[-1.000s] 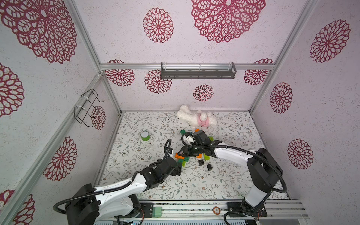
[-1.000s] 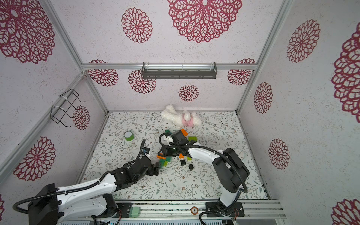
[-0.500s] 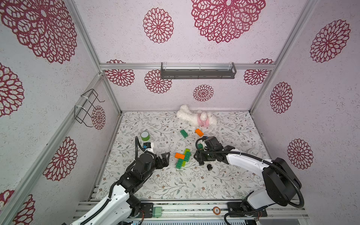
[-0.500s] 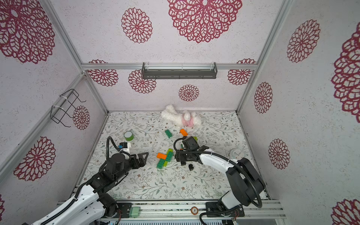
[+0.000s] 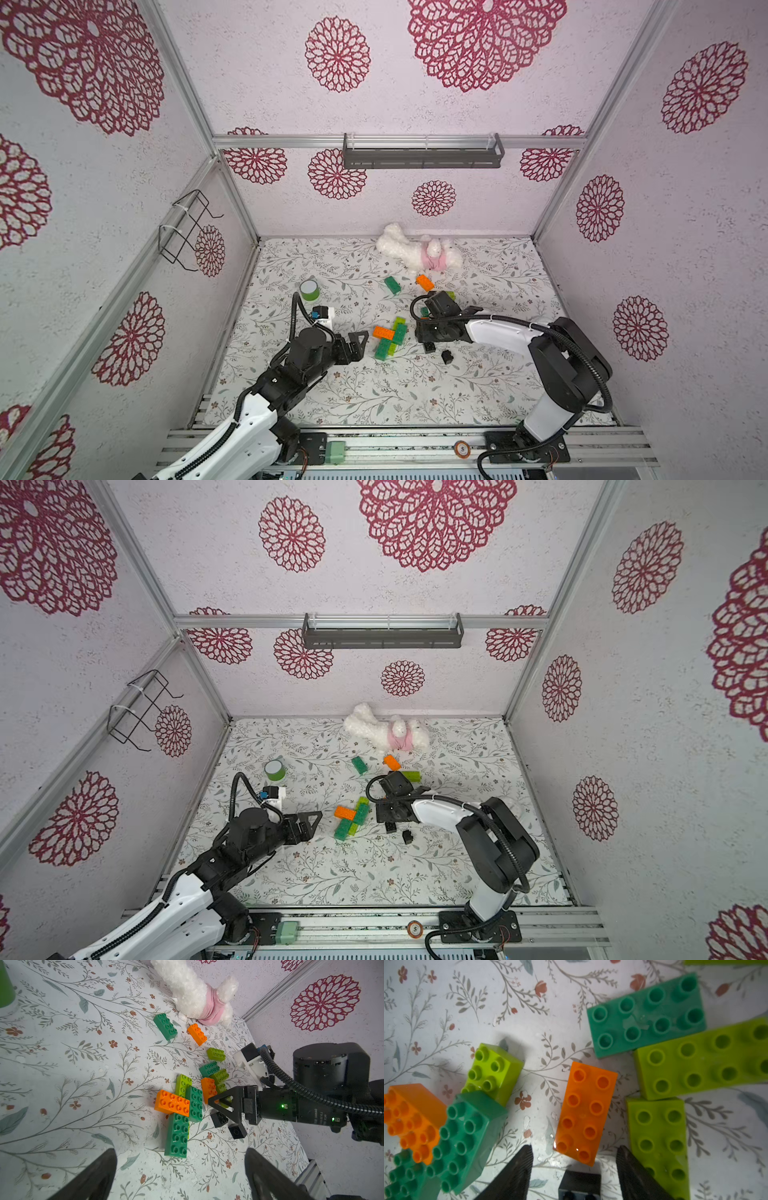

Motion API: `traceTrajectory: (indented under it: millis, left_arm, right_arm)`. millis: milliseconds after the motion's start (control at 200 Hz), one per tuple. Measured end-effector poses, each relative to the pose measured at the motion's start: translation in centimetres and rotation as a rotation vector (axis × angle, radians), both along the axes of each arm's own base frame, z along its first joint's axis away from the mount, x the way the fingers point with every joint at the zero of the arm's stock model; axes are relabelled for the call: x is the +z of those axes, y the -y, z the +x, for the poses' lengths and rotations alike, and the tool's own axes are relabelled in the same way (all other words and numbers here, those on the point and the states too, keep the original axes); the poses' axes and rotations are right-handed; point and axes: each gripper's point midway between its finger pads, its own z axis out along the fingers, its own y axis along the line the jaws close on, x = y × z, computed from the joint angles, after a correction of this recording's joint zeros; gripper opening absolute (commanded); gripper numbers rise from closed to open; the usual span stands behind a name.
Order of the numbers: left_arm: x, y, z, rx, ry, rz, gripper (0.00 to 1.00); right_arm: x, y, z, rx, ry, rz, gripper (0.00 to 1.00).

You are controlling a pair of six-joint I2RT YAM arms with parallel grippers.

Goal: Assemble a small pinwheel with lego
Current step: Pick up the lego brick from the center of the board.

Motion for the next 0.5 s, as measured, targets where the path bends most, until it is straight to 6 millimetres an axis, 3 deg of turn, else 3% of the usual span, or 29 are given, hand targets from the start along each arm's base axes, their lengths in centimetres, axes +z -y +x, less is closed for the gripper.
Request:
traceTrajectory:
  millis: [230, 400, 500]
  left_arm:
    - [0.6, -0.4, 0.0, 0.013, 0.021, -0.011, 0.97]
    - [1.6, -0.8, 0.0, 0.032, 0.053, -0.028, 0.97]
    - [1.5, -1.0, 0.1, 0.039, 0.053, -0.028, 0.97]
  right_arm:
    - [-0.6, -0.8, -0.1, 0.015, 0.023, -0.057, 0.62]
    - [-0.6, -0.8, -0.2, 0.003, 0.039, -0.083, 0.51]
    - [-0.6, -0.6, -0.1, -0.014, 0.047, -0.091, 0.49]
